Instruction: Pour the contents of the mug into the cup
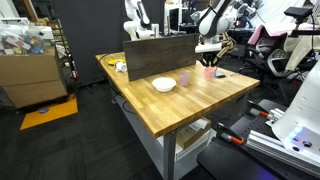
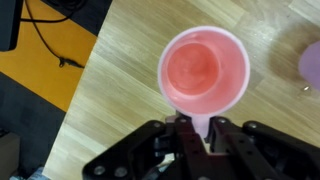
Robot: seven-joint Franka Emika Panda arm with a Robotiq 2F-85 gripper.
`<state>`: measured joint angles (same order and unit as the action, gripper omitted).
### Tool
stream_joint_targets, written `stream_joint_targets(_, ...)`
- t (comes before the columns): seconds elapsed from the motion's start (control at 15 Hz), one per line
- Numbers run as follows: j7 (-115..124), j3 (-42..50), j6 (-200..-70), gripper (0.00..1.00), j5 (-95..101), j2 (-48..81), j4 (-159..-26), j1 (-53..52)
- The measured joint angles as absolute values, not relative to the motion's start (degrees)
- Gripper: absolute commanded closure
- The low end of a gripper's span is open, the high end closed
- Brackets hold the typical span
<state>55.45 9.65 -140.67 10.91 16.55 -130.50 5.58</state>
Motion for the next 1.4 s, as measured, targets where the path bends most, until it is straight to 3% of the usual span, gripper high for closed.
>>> stream_joint_targets(0.53,55.32,12.41,-149.80,0.96,-0.09,23.62,-132.94,5.71)
stream_joint_targets(0.6,55.25,12.41,-150.34,0.60,-0.83,23.97,-132.90,5.71)
stream_joint_targets(0.73,54.70,12.39,-150.92,0.54,-2.06,24.26,-132.71,5.70)
stream_joint_targets(0.93,52.67,12.35,-151.26,0.32,-3.86,24.20,-132.25,5.68)
stream_joint_targets(1.0,52.44,12.40,-151.28,0.51,-3.87,24.17,-132.00,5.67)
stream_joint_targets(1.2,51.94,12.42,-151.29,0.33,-3.87,23.97,-131.66,5.66)
stream_joint_targets(1.4,51.86,12.42,-151.29,0.32,-3.87,23.96,-131.66,5.66)
